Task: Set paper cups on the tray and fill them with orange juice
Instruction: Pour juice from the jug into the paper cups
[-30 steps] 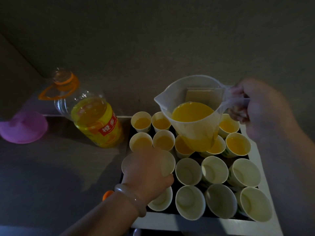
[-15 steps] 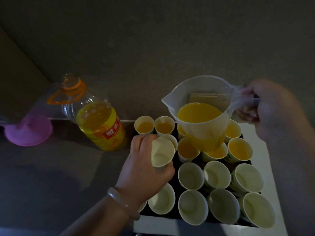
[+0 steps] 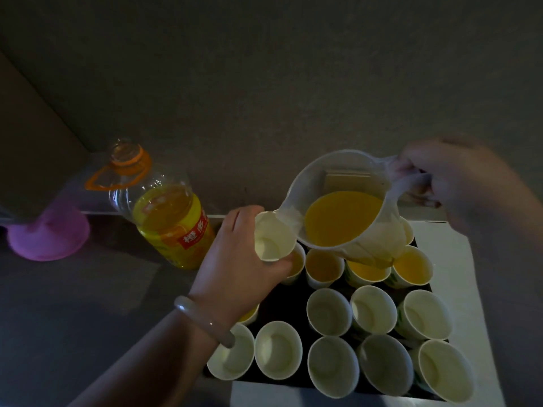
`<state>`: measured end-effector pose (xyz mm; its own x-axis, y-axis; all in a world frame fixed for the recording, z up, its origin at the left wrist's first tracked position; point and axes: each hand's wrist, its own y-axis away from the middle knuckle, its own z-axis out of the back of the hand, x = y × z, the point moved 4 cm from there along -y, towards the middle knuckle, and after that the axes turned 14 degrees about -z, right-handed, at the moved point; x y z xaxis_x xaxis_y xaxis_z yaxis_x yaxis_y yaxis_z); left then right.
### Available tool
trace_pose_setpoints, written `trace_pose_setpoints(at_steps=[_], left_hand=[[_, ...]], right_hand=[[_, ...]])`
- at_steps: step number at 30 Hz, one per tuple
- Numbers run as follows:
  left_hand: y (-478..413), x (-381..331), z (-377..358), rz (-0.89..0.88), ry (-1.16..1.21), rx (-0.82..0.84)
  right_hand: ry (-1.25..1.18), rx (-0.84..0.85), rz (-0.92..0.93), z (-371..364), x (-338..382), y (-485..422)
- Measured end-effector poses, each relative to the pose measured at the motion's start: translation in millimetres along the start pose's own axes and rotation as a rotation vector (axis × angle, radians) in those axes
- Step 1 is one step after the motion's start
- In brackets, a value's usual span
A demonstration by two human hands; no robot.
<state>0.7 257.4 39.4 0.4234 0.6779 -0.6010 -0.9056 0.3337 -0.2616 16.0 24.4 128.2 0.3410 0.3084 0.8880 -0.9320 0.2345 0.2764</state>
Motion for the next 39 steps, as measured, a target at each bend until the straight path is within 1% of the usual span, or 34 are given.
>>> trace_pose_setpoints(at_steps=[5, 10, 19, 30, 39], left_hand=[[-4, -1, 1, 0.046, 0.035, 0.022], [-5, 0, 0, 0.060, 0.015, 0.035], [-4, 1, 1, 0.091, 0.012, 0.057], [-2, 6, 3, 0.111, 0.008, 0.076], [0, 9, 4, 0.110, 0.035, 0.056]], right_hand=[[0.194, 0.043, 0.026, -10, 14, 3], [0.378, -0.033, 0.074, -16, 28, 6], [0.603, -0.047, 0.129, -30, 44, 6], [0.652, -0.051, 0.162, -36, 50, 7], [0.641, -0.048, 0.124, -37, 50, 8]])
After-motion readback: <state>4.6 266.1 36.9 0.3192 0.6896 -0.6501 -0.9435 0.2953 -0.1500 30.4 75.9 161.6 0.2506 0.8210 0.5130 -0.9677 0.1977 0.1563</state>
